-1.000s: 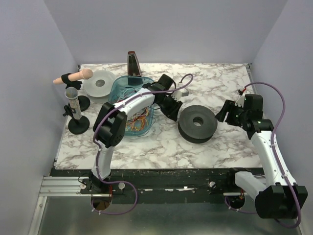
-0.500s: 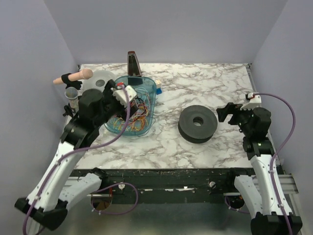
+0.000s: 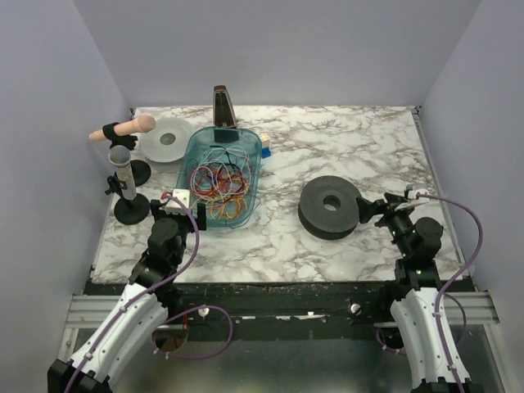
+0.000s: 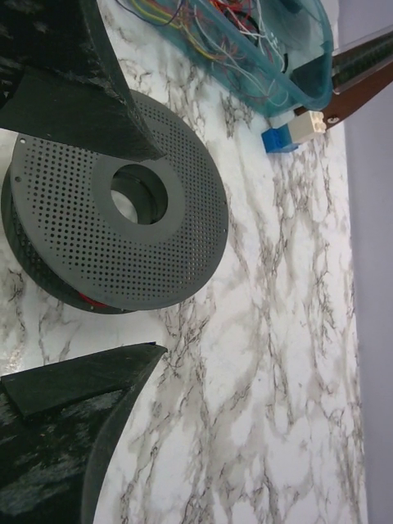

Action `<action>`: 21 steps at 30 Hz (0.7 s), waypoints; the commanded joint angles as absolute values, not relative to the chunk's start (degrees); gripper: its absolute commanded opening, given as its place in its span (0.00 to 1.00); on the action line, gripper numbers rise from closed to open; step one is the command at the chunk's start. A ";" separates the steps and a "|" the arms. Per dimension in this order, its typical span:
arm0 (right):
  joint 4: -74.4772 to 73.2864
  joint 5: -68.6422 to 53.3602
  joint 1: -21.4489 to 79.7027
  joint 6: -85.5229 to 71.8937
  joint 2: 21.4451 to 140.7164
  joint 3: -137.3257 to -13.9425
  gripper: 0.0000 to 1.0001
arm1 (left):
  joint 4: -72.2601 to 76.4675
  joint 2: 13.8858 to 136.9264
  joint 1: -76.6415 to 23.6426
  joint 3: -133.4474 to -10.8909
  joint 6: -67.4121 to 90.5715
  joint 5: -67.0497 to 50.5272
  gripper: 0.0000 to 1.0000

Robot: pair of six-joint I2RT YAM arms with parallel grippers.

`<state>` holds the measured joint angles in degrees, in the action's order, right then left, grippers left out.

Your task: Wrap the cables

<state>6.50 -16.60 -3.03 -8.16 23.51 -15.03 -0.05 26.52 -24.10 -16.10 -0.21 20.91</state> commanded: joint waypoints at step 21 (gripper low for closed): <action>15.55 -12.92 -3.16 -7.82 17.14 -5.54 1.00 | 16.88 5.19 -21.97 5.18 10.72 34.89 0.99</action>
<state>13.30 -13.93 -3.03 -8.51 17.02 -5.43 19.27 7.51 -22.35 -2.55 8.38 32.56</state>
